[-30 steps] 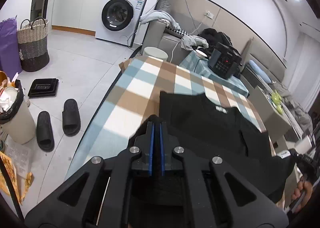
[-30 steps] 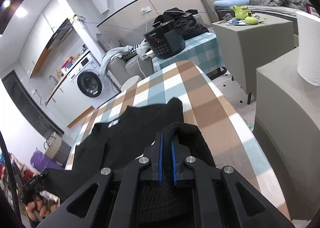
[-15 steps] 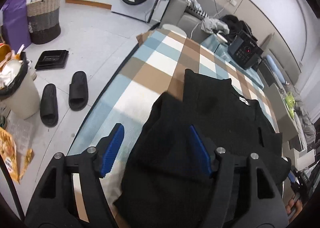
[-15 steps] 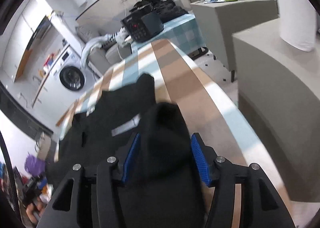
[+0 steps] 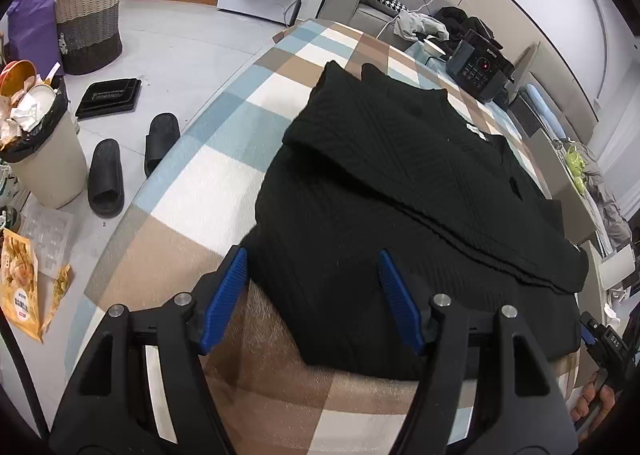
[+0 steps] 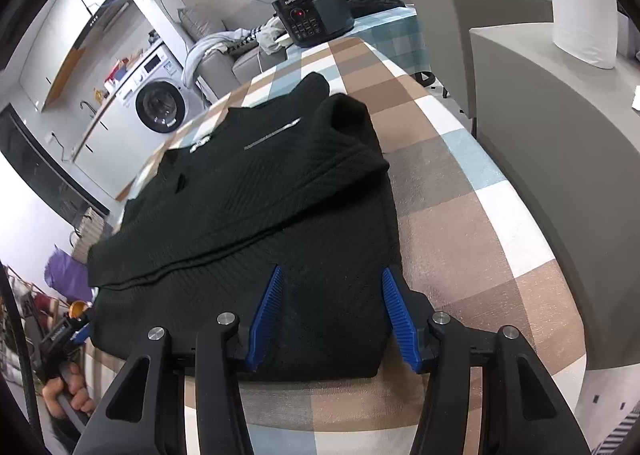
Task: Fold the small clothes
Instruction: 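Open both tools and release the folded sweater onto the table, then grasp the folded sweater edge with the left tool while the right tool grasps beside it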
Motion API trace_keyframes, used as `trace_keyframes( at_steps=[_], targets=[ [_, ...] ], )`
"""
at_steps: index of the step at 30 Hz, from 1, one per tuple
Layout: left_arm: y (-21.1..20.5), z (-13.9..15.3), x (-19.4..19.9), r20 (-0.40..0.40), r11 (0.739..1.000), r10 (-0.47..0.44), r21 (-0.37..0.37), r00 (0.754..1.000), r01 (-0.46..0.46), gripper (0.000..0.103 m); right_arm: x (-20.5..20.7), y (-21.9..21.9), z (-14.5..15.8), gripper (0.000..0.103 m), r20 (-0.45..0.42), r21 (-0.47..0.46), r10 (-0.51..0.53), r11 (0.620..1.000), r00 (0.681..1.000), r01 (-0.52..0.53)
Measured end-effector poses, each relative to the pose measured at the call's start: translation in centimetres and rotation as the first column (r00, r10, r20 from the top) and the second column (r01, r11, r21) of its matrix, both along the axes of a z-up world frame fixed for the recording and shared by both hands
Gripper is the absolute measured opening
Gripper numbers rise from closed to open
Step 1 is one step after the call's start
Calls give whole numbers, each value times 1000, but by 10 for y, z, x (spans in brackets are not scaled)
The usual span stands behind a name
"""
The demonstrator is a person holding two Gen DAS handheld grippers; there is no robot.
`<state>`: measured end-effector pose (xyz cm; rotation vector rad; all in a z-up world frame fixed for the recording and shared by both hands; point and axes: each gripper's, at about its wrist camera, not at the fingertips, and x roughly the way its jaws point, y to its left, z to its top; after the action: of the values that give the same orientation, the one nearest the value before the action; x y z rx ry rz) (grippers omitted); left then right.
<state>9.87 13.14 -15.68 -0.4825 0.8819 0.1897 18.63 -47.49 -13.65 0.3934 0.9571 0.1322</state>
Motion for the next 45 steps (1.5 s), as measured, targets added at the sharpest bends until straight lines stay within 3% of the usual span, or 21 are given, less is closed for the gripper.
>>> trace_keyframes(
  at_steps=[4,6,10,12,16,24,26,28,31,45],
  targets=[
    [-7,-1,-5,9,1000,-9,24,1000,9,27,2,5,-3,45,-12,-45,-5,999,1000,5],
    [-10,-1,-6,14,999,-30,28,999,29,21,-2,7,3,45,18,-97,-18,995,1000,20],
    [-8,2,-9,8,999,-20,36,1000,20,23,-6,6,10,46,33,-77,1,997,999,2],
    [-3,0,-9,-15,999,5,35,1000,-4,39,-6,5,8,46,7,-75,0,997,1000,0],
    [1,1,-7,-10,1000,2,28,1000,-2,39,-9,1,4,54,-15,6,6,1000,1000,-6],
    [-10,0,3,-2,997,-17,69,1000,17,39,3,32,-5,55,-42,-145,83,986,996,-88],
    [-16,0,6,-2,995,-32,96,999,32,36,6,43,-7,51,-40,-225,106,968,994,-112],
    [-21,0,8,-1,993,-50,107,999,50,26,7,48,-8,36,-37,-283,105,953,994,-111],
    [-29,1,9,-9,984,-81,160,997,82,23,7,49,-10,25,-33,-292,120,948,992,-124],
    [-30,4,-30,-23,988,-111,107,994,113,20,-8,35,-5,23,-31,-228,98,968,995,-102]
  ],
)
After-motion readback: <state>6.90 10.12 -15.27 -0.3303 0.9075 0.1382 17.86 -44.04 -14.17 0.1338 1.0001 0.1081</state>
